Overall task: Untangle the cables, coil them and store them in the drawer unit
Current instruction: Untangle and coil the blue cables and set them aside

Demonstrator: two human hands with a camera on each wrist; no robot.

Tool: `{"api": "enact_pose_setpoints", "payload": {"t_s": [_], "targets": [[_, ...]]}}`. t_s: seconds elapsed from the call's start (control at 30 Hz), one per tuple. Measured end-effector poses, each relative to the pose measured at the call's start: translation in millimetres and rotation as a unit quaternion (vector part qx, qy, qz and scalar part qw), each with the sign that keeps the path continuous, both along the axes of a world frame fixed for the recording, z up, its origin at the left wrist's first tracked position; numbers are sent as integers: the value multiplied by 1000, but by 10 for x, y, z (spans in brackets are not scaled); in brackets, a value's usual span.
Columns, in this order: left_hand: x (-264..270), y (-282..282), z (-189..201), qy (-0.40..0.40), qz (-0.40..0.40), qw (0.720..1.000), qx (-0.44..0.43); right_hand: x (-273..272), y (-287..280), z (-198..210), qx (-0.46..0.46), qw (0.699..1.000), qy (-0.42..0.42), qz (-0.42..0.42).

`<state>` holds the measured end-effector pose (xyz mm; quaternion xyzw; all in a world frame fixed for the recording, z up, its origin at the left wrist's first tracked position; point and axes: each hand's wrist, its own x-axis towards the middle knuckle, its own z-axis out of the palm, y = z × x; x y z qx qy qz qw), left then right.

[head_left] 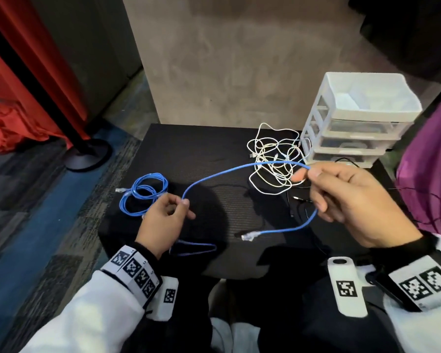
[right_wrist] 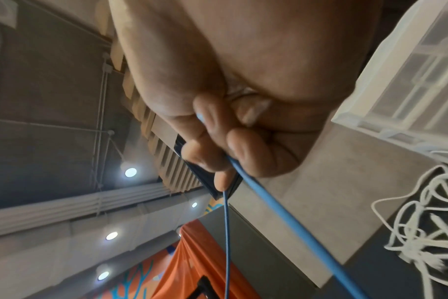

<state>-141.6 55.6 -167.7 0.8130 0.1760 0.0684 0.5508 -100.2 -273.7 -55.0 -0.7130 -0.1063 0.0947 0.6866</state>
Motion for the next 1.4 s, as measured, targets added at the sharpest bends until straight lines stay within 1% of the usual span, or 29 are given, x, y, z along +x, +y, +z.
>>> {"api": "enact_pose_setpoints", "payload": {"t_s": [0.07,0.1,0.17,0.2,0.23,0.27,0.3,0.33,0.37,0.43,0.47,0.5,0.53,0.6,0.67,0.7,0.73,0.8,0.87,0.93,0.97,1.03,1.07,1.1,1.17,1.23,1.3,1.33,1.4], "targets": [[-28,3,100,-6,-17,999,38,-24,3,-137,-55,998,10,29],[-41,-20,158,-18,-26,999,34,-28,-3,-218,-107,993,5,45],[-73,-113,290,-31,-41,998,-46,-49,-7,-353,-234,970,-38,46],[-98,-180,364,-31,-54,994,-87,-59,2,-401,-278,957,-74,19],[-119,-250,425,-34,-78,992,-92,-70,30,-426,-295,948,-119,-16],[-142,-324,478,-43,-109,991,-64,-92,83,-426,-284,944,-165,-46],[-158,-406,519,-54,-148,987,-33,-128,152,-396,-256,943,-204,-53],[-171,-484,554,-60,-185,981,-15,-164,234,-361,-230,945,-232,-29],[-184,-555,573,-61,-220,974,-5,-213,328,-324,-213,947,-240,19],[-215,-696,655,-62,-266,962,-16,-293,489,-311,-218,942,-220,128],[-222,-740,699,-64,-275,959,-26,-311,540,-330,-235,934,-219,155],[-222,-761,744,-71,-280,957,-32,-313,564,-337,-245,931,-221,157],[-222,-765,790,-74,-283,955,-39,-293,561,-330,-238,936,-218,142],[-224,-708,832,-67,-277,958,-38,-199,485,-280,-191,957,-207,72],[-219,-562,793,-51,-241,969,-11,-66,306,-219,-111,975,-187,-52],[-213,-468,741,-49,-213,976,8,-1,194,-185,-78,978,-166,-97],[-209,-372,686,-50,-180,982,24,41,104,-166,-69,980,-145,-118],[-194,-241,600,-61,-112,991,29,73,-8,-204,-115,978,-135,-108],[-192,-240,602,-79,-91,992,24,35,-19,-276,-188,961,-174,-106],[-204,-376,690,-93,-137,986,37,-50,70,-290,-213,947,-229,-78],[-217,-471,734,-92,-172,980,35,-110,158,-279,-213,945,-247,-37],[-244,-644,806,-86,-241,967,6,-257,362,-285,-225,938,-257,57],[-251,-713,843,-85,-265,960,-17,-322,458,-293,-237,933,-256,88],[-251,-752,872,-87,-274,957,-42,-363,523,-307,-242,930,-257,100],[-241,-753,909,-89,-268,956,-78,-355,568,-303,-218,935,-273,66],[-221,-670,875,-69,-241,962,-104,-235,485,-264,-157,952,-262,-31],[-228,-548,760,-43,-209,968,-129,-47,299,-239,-69,965,-215,-135],[-246,-495,701,-27,-196,969,-146,40,198,-218,-34,966,-187,-175],[-296,-422,614,7,-181,965,-189,155,34,-220,-21,960,-153,-232]]}}
